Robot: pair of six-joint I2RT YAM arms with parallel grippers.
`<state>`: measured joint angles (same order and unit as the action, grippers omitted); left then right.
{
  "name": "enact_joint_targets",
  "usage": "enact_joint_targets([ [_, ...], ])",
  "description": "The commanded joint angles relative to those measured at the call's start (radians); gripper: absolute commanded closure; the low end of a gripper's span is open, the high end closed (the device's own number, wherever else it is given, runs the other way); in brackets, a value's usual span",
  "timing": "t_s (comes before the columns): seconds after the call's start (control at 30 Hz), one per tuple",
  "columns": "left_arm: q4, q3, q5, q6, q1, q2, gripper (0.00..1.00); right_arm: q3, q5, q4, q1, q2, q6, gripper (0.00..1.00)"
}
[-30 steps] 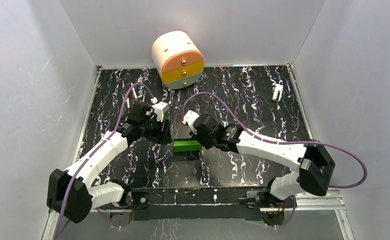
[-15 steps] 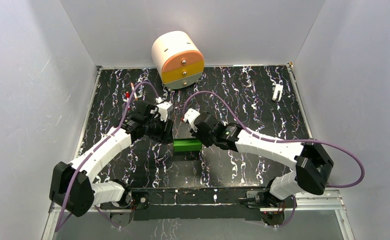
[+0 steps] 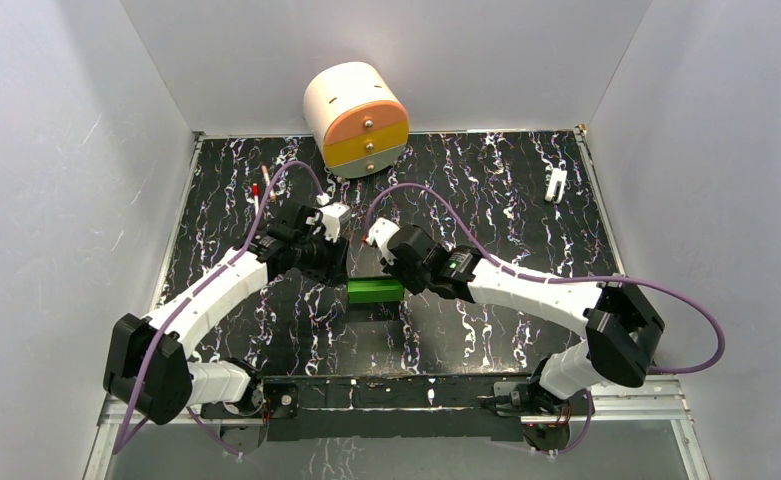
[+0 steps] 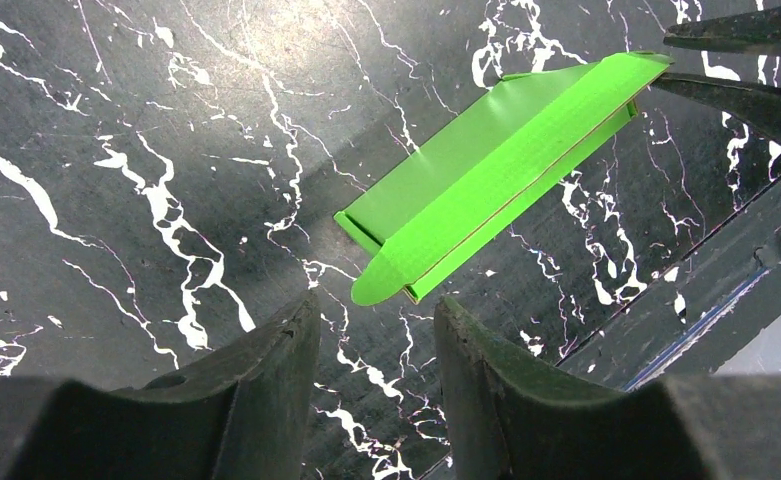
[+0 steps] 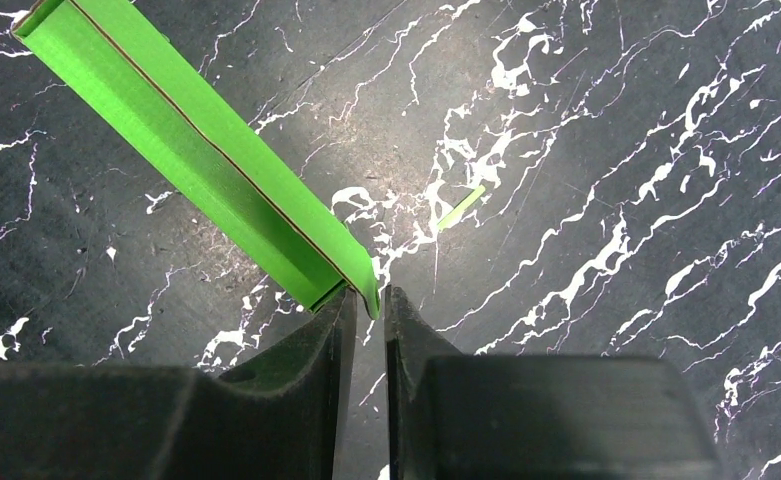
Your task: Fold the paper box
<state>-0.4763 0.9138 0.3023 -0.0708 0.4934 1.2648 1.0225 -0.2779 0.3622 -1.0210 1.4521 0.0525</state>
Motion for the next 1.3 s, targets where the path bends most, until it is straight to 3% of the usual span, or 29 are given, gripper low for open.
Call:
enact_joint_targets([
  [0.0,-0.023,0.04,0.008,0.008,0.007,0.0,0.57,0.0,0.011,-0.039,0.004,0.008,-0.006,0.76],
  [0.67,-0.025,0.055,-0.006,-0.072,0.029,0.034,0.84,0.042,0.051,0.017,0.005,0.018,-0.045,0.97],
  [1.27,-0.019,0.045,-0.07,-0.24,0.05,0.06,0.91,0.072,0.102,0.045,0.004,0.027,-0.133,0.99],
])
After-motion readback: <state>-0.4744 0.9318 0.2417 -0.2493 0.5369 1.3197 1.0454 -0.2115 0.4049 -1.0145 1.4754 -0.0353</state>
